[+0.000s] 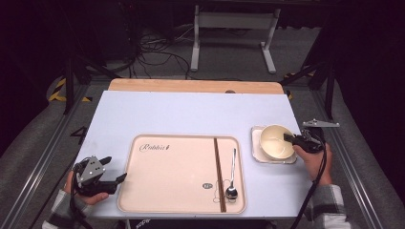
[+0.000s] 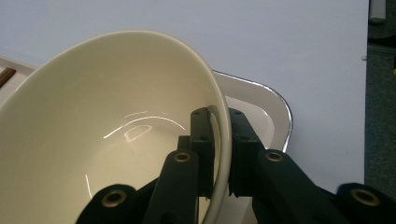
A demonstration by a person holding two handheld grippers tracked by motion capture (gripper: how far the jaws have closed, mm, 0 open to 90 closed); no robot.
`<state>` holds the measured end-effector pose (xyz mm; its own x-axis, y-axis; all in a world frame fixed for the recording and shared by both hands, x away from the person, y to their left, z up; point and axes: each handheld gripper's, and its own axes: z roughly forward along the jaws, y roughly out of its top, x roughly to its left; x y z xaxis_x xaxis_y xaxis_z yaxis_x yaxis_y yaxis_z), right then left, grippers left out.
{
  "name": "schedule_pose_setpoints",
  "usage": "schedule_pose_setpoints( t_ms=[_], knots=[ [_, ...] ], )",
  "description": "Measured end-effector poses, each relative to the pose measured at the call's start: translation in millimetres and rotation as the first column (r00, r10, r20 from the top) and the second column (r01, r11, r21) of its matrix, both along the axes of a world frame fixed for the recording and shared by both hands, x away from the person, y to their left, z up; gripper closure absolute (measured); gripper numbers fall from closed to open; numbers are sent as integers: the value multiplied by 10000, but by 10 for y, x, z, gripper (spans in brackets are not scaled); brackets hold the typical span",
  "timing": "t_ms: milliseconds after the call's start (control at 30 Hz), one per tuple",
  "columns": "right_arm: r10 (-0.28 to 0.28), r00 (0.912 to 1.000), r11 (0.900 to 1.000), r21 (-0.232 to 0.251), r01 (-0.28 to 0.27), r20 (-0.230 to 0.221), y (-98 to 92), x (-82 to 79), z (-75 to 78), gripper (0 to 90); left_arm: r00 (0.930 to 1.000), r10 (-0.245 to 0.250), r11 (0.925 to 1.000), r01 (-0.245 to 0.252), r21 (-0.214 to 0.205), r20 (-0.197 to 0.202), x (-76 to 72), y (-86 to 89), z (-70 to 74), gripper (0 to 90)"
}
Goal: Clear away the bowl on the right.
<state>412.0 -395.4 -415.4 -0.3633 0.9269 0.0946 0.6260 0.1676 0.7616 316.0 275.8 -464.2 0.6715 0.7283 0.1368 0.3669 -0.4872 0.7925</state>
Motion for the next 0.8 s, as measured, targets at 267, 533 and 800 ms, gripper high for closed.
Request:
schedule_pose_setpoints(
  t_ms=[267,533,800],
  knots=[
    [2,9983,9998,-217,10,576,44,-60,85,819,10000,5,10000,-5,-48,15,-2,6,3,202],
    [107,9940,9997,-247,-81,1087,74,-110,154,820,10000,11,10000,-11,-39,25,-3,3,6,202],
    [103,9895,9999,-116,-87,1444,80,-142,220,820,10000,22,10000,-21,-33,41,-1,3,6,202]
  ],
)
